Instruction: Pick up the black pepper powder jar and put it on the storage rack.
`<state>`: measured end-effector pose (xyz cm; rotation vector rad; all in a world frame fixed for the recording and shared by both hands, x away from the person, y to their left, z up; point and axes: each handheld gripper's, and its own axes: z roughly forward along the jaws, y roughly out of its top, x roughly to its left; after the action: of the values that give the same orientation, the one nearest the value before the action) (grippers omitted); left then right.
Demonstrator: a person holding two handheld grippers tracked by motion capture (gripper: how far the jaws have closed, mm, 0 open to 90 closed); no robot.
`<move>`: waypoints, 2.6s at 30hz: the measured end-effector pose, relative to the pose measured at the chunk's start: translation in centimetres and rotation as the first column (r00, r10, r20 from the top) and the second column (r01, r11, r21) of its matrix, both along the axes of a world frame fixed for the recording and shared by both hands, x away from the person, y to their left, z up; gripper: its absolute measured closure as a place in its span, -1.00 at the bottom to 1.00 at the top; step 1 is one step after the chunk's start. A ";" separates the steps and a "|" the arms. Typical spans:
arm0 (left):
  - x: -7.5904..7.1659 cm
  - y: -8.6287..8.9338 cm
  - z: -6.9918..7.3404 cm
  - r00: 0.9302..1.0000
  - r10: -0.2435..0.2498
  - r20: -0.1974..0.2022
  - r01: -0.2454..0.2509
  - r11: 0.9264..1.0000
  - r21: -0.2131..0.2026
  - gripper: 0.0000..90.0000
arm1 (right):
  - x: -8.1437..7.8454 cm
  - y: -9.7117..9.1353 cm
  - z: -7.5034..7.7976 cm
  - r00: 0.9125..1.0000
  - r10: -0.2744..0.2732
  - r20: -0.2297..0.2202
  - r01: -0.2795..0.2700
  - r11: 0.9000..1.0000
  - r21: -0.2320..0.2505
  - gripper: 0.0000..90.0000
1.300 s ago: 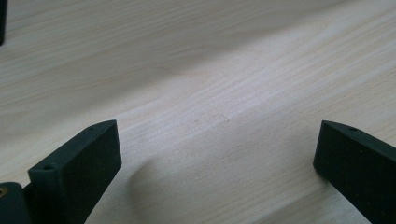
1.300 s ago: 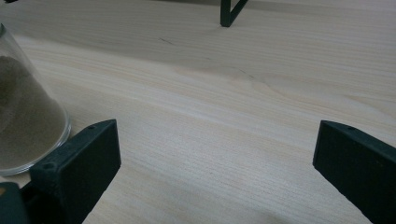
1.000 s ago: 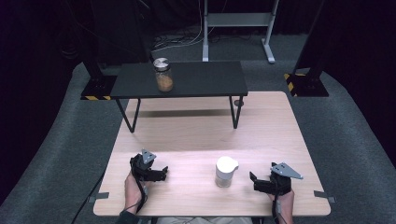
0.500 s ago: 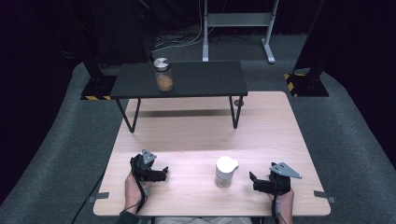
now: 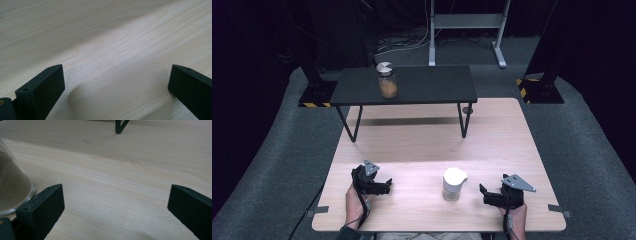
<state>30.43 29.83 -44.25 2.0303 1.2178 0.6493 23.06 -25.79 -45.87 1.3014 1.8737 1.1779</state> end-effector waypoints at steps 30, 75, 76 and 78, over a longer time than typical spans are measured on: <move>-0.1 0.3 0.1 0.999 0.020 -0.024 -0.021 1.000 -0.020 -1.00 | -6.8 6.6 -0.4 0.975 -0.214 0.062 0.210 0.975 0.070 -1.00; -0.1 0.3 0.1 1.000 0.018 -0.023 -0.019 1.000 -0.021 -0.99 | -2.2 12.4 -1.5 0.992 0.037 0.121 -0.045 0.997 0.066 -0.34; -0.1 0.4 0.1 1.000 0.018 -0.024 -0.018 1.000 -0.021 -0.99 | -2.2 12.4 -1.5 0.992 0.035 0.121 -0.043 0.997 0.065 -0.34; -0.1 0.4 0.2 1.000 0.015 -0.025 -0.016 1.000 -0.018 -0.99 | -2.2 12.4 -1.4 0.992 0.036 0.119 -0.044 0.997 0.066 -0.34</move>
<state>30.34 30.19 -44.10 2.0210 1.2505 0.6204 20.89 -13.41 -47.32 1.2080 1.7967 1.3210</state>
